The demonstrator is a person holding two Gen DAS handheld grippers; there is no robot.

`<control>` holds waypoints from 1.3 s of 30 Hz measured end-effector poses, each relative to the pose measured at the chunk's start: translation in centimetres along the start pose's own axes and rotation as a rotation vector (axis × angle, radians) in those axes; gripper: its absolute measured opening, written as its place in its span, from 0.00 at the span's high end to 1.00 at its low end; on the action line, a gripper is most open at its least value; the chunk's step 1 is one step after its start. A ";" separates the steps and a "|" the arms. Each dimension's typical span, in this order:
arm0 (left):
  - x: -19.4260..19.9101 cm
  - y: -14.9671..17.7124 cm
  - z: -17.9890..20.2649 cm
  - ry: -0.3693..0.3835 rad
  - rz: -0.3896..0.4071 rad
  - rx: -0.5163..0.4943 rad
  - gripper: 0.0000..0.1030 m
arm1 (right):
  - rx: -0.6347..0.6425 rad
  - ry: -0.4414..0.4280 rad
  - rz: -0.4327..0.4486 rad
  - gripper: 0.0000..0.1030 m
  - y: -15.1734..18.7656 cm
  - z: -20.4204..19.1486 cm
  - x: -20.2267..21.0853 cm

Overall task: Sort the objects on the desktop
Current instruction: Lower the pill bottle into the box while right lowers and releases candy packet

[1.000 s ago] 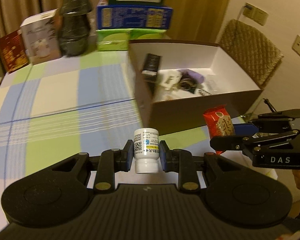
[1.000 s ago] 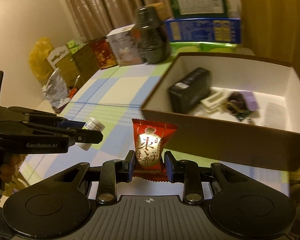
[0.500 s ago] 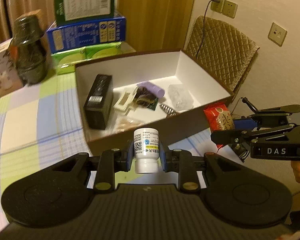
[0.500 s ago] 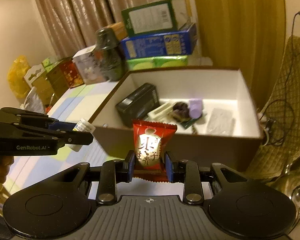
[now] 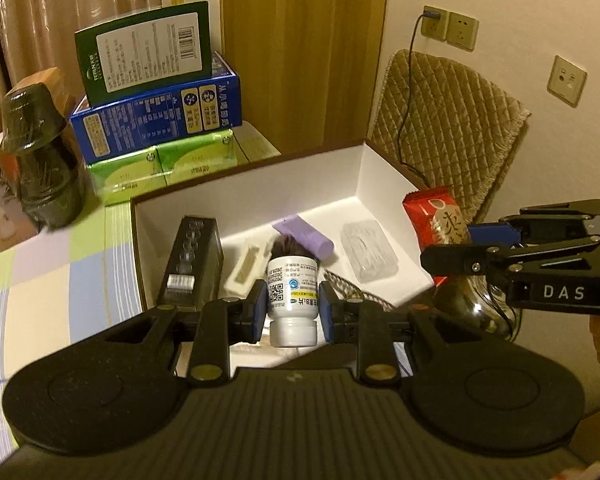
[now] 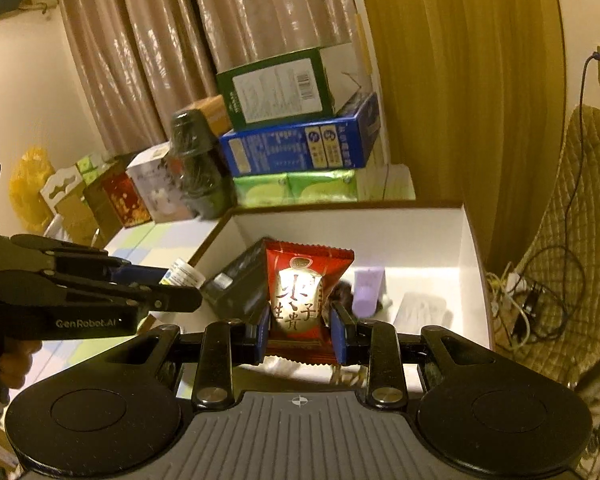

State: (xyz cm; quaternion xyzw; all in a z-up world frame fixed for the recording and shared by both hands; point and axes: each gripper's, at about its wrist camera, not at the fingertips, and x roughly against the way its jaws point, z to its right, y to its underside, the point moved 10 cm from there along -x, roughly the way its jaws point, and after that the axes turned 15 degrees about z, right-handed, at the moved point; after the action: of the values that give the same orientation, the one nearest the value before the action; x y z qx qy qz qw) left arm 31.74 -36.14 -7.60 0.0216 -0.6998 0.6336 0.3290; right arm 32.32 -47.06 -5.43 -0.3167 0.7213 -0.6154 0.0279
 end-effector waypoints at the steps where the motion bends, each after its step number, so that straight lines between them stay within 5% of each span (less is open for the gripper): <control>1: -0.7 -0.3 -0.3 -0.005 0.000 -0.001 0.78 | 0.001 0.000 0.001 0.72 -0.1 0.2 -0.5; 23: -13.1 2.1 -2.5 0.023 -0.162 0.099 0.78 | -0.079 0.065 -0.162 0.72 3.5 4.9 -10.3; 39: -15.5 3.1 -2.7 0.028 -0.210 0.108 0.76 | -0.091 0.068 -0.198 0.72 4.1 5.5 -11.6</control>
State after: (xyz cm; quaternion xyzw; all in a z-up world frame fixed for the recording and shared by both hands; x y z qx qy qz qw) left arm 43.61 -39.11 -17.92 0.1037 -0.6537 0.6328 0.4019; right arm 42.17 -45.96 -14.53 -0.3664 0.7141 -0.5921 -0.0717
